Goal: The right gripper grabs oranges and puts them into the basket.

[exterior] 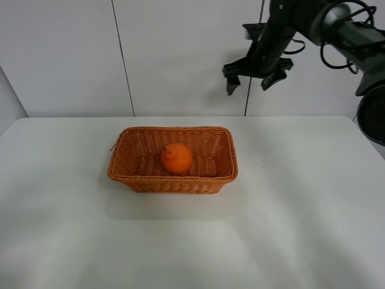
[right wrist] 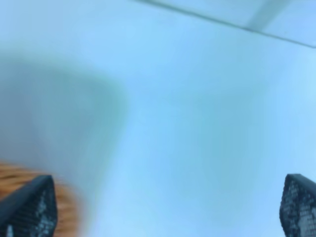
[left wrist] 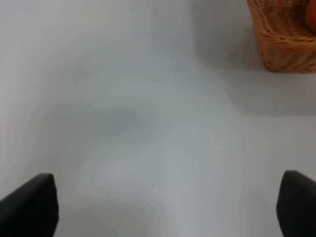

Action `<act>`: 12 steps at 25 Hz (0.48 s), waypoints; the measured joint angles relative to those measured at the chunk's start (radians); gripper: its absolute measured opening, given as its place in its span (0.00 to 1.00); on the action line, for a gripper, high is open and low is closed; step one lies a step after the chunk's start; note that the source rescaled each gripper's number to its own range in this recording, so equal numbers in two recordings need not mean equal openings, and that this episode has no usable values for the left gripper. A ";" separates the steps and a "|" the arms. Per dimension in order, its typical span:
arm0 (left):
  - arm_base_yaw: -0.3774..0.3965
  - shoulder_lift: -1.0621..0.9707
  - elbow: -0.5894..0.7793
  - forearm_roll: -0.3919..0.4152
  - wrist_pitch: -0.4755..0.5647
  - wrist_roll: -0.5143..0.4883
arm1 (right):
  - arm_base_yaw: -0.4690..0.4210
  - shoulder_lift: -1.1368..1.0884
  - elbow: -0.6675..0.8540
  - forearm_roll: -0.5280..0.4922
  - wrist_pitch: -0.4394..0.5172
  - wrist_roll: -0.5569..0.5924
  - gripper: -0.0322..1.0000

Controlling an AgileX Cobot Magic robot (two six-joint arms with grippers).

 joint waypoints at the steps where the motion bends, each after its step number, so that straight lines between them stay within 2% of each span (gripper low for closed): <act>1: 0.000 0.000 0.000 0.000 0.000 0.000 | -0.033 0.000 0.000 0.000 0.000 -0.001 1.00; 7: 0.000 0.000 0.000 0.000 0.000 0.000 | -0.155 0.000 0.000 -0.003 0.000 -0.003 1.00; 12: 0.000 0.000 0.000 0.000 0.000 0.000 | -0.164 -0.009 0.003 0.005 0.001 -0.003 1.00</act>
